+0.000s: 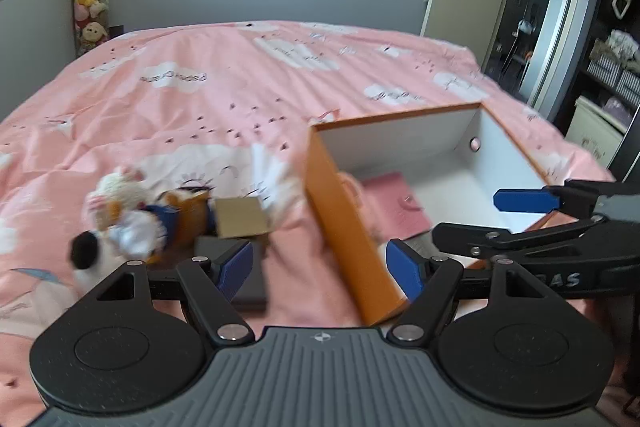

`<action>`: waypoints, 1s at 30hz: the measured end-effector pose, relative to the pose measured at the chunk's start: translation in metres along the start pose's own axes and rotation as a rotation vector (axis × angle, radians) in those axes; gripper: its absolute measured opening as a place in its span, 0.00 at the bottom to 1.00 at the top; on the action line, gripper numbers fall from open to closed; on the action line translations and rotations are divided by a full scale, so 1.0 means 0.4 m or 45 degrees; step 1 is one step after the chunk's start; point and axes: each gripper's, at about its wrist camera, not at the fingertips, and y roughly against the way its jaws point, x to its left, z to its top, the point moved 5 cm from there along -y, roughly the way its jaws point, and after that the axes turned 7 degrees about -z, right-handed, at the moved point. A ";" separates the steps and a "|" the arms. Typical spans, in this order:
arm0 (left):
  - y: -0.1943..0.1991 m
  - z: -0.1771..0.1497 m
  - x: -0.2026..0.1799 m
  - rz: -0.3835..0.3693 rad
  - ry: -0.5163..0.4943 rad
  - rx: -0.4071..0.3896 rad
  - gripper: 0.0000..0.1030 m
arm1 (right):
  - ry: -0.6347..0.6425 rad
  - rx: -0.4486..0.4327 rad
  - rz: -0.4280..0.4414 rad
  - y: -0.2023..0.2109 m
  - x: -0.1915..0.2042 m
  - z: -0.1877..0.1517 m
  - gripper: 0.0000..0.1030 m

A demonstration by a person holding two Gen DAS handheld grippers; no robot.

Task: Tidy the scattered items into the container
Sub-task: 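Lift both open grippers out of the shoebox, then move the right gripper to the anime picture card and grasp it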

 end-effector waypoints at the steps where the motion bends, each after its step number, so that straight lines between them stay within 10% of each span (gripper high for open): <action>1: 0.007 -0.006 0.010 0.011 -0.001 0.014 0.84 | -0.005 0.021 0.028 0.002 0.010 -0.006 0.81; 14: 0.035 -0.145 0.098 0.124 0.058 0.300 0.70 | -0.122 0.490 0.319 -0.089 0.147 -0.159 0.59; 30: -0.019 -0.214 0.192 0.286 0.121 0.468 0.69 | -0.150 0.867 0.375 -0.233 0.248 -0.239 0.71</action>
